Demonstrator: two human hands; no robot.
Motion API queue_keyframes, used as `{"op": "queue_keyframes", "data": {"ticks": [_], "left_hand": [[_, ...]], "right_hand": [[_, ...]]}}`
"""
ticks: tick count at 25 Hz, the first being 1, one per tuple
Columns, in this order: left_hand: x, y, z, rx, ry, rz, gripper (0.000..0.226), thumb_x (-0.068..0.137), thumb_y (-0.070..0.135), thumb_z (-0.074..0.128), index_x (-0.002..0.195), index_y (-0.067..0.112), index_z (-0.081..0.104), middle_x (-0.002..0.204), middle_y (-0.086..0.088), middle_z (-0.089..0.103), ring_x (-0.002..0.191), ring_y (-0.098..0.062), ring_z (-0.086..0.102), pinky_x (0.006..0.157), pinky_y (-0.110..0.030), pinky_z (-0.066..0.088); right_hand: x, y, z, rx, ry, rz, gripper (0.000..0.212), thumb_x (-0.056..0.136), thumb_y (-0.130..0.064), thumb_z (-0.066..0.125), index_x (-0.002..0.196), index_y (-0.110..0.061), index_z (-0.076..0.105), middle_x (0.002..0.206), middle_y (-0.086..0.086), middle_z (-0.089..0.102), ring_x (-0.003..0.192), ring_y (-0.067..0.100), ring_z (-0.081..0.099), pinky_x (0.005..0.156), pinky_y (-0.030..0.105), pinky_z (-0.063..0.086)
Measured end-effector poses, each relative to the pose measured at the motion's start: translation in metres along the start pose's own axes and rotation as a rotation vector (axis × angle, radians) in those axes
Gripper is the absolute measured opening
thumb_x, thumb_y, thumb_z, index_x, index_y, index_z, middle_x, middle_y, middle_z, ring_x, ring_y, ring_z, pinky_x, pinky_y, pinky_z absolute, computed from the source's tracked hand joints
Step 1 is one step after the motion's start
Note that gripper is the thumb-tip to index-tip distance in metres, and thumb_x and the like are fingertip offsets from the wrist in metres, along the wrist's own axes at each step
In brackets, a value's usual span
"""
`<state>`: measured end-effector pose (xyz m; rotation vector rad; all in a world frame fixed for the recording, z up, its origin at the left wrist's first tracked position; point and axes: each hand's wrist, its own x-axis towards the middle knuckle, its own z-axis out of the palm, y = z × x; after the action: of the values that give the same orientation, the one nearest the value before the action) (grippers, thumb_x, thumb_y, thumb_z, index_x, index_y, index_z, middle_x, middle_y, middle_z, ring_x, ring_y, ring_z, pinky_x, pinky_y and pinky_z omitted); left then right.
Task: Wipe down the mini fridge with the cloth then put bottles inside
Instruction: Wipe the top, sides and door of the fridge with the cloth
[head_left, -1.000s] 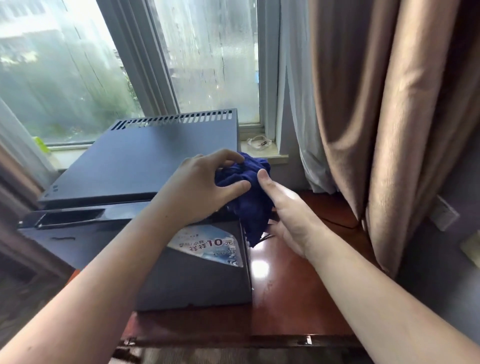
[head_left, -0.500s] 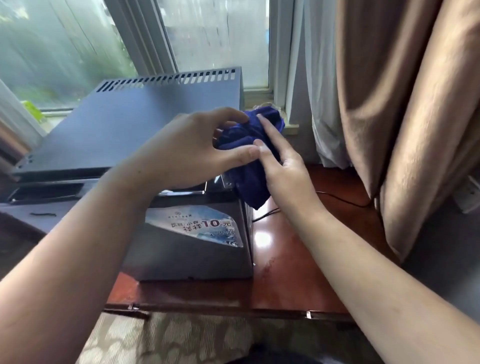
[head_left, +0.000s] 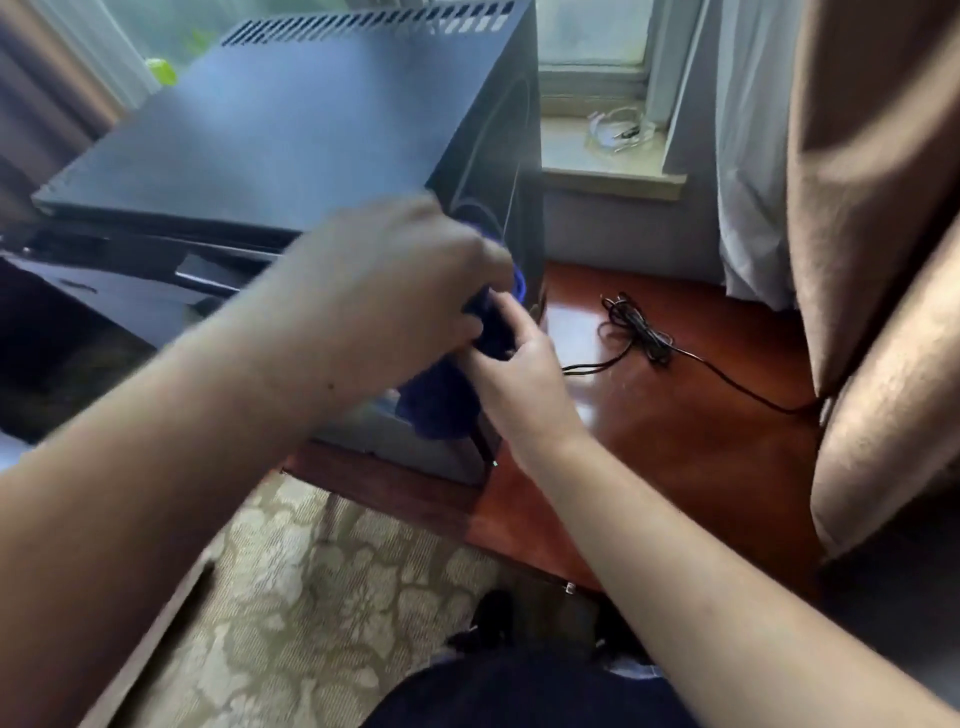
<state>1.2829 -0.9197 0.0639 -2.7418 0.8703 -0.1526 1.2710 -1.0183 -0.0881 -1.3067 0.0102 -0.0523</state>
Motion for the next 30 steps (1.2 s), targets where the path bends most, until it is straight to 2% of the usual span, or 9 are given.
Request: {"op": "queue_keyframes", "data": {"ticks": [3, 6, 9, 12, 14, 16, 19, 23, 30], "left_hand": [[-0.013, 0.039, 0.040, -0.096, -0.174, -0.038, 0.033, 0.090, 0.038, 0.062, 0.121, 0.028, 0.066, 0.119, 0.004, 0.067, 0.117, -0.021, 0.059, 0.095, -0.040, 0.051], [-0.046, 0.062, 0.086, -0.410, -0.164, -0.150, 0.047, 0.094, 0.036, 0.064, 0.137, 0.016, 0.062, 0.146, -0.004, 0.057, 0.140, -0.019, 0.047, 0.117, -0.037, 0.037], [-0.081, 0.081, 0.132, -0.714, -0.120, -0.396, 0.040, 0.095, 0.041, 0.064, 0.130, 0.023, 0.068, 0.135, 0.008, 0.066, 0.127, -0.004, 0.057, 0.110, -0.026, 0.042], [-0.101, 0.097, 0.168, -0.939, -0.163, -0.746, 0.044, 0.089, 0.066, 0.051, 0.112, 0.035, 0.073, 0.109, 0.021, 0.074, 0.107, 0.013, 0.063, 0.092, -0.016, 0.048], [-0.101, 0.099, 0.181, -1.209, -0.263, -1.023, 0.060, 0.077, 0.085, 0.046, 0.104, 0.036, 0.069, 0.099, 0.017, 0.072, 0.102, -0.002, 0.069, 0.087, -0.026, 0.052], [-0.095, 0.099, 0.193, -1.567, -0.347, -1.242, 0.069, 0.067, 0.090, 0.051, 0.104, 0.034, 0.069, 0.099, 0.013, 0.071, 0.096, -0.012, 0.067, 0.086, -0.033, 0.051], [-0.079, 0.096, 0.203, -1.889, -0.301, -1.323, 0.071, 0.066, 0.080, 0.058, 0.120, 0.035, 0.066, 0.117, 0.008, 0.076, 0.104, -0.012, 0.073, 0.096, -0.032, 0.050], [-0.070, 0.096, 0.208, -1.999, -0.183, -1.273, 0.071, 0.074, 0.063, 0.065, 0.133, 0.024, 0.062, 0.124, -0.008, 0.074, 0.115, -0.027, 0.070, 0.109, -0.048, 0.047], [-0.061, 0.106, 0.263, -1.932, -0.238, -1.435, 0.030, 0.103, 0.030, 0.054, 0.125, 0.013, 0.066, 0.108, -0.011, 0.079, 0.091, -0.023, 0.078, 0.090, -0.042, 0.058]], "right_hand": [[-0.008, 0.039, -0.013, -0.088, -0.021, 0.097, 0.052, 0.064, -0.027, 0.065, 0.115, -0.031, 0.072, 0.105, -0.015, 0.077, 0.101, -0.004, 0.068, 0.094, 0.022, 0.051], [-0.007, 0.077, -0.030, -0.172, -0.036, 0.248, 0.045, 0.069, -0.025, 0.072, 0.107, -0.048, 0.072, 0.099, -0.022, 0.077, 0.099, -0.005, 0.069, 0.098, 0.030, 0.053], [-0.004, 0.105, -0.042, -0.259, -0.046, 0.358, 0.048, 0.067, -0.014, 0.069, 0.114, -0.023, 0.074, 0.101, 0.000, 0.080, 0.101, 0.022, 0.074, 0.096, 0.048, 0.057], [-0.009, 0.120, -0.050, -0.042, -0.067, 0.542, 0.052, 0.070, 0.003, 0.057, 0.114, -0.021, 0.072, 0.099, 0.003, 0.077, 0.097, 0.030, 0.071, 0.086, 0.043, 0.061], [-0.012, 0.121, -0.052, 0.223, -0.065, 0.716, 0.045, 0.066, -0.004, 0.053, 0.104, -0.021, 0.070, 0.093, 0.002, 0.073, 0.094, 0.029, 0.065, 0.079, 0.036, 0.057], [-0.013, 0.115, -0.051, 0.421, -0.034, 0.808, 0.033, 0.071, -0.016, 0.061, 0.103, -0.016, 0.067, 0.105, 0.004, 0.074, 0.107, 0.029, 0.068, 0.097, 0.045, 0.055], [-0.017, 0.095, -0.041, 0.385, -0.044, 0.685, 0.034, 0.090, -0.036, 0.070, 0.117, -0.017, 0.072, 0.119, 0.008, 0.078, 0.115, 0.024, 0.072, 0.103, 0.043, 0.055], [-0.014, 0.081, -0.034, 0.044, -0.060, 0.380, 0.033, 0.082, -0.039, 0.076, 0.109, -0.021, 0.072, 0.108, 0.001, 0.079, 0.098, 0.008, 0.072, 0.090, 0.025, 0.057], [-0.013, 0.141, -0.034, 0.048, 0.060, 0.454, 0.023, 0.079, -0.020, 0.066, 0.100, -0.026, 0.072, 0.095, -0.006, 0.079, 0.087, 0.008, 0.071, 0.082, 0.024, 0.057]]}}
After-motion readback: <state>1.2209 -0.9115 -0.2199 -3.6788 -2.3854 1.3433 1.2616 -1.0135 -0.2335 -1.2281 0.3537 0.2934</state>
